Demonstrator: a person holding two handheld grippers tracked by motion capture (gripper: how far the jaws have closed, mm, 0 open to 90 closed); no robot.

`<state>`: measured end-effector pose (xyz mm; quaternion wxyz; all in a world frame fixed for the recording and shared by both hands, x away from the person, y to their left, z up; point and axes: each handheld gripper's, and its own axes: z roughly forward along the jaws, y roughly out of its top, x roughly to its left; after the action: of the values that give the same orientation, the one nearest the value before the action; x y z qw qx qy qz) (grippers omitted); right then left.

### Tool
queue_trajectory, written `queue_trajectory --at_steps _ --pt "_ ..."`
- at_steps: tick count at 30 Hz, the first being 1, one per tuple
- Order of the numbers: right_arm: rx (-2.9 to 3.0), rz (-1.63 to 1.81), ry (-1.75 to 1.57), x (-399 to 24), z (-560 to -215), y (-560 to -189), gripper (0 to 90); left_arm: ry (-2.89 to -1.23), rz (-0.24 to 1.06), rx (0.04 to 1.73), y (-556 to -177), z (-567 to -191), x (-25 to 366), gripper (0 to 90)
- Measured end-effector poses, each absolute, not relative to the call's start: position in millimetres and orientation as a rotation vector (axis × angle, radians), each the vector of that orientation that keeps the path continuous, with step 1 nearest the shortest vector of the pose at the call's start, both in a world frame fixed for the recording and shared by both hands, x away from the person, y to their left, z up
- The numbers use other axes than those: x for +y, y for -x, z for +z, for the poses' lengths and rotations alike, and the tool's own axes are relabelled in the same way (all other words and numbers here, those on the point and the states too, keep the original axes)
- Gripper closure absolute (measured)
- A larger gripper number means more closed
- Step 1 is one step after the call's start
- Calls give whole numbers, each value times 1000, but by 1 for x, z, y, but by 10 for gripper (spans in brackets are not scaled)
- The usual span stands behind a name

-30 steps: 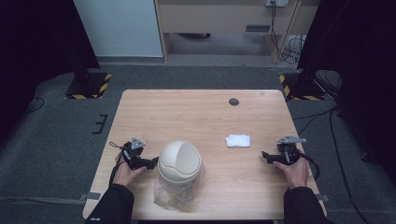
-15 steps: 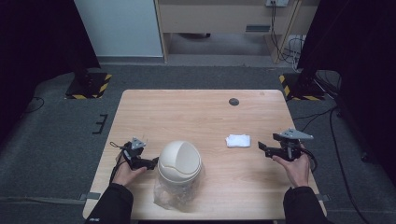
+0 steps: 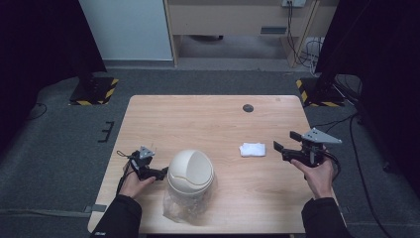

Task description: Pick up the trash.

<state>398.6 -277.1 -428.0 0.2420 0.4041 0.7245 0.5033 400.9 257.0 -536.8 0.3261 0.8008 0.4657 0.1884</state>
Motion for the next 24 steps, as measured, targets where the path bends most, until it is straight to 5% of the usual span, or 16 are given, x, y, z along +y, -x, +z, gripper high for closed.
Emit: queue_trajectory --at_steps 24 --pt "1948 1611 -803 -227 -349 -367 194 -2099 494 1220 -401 -537 257 0"
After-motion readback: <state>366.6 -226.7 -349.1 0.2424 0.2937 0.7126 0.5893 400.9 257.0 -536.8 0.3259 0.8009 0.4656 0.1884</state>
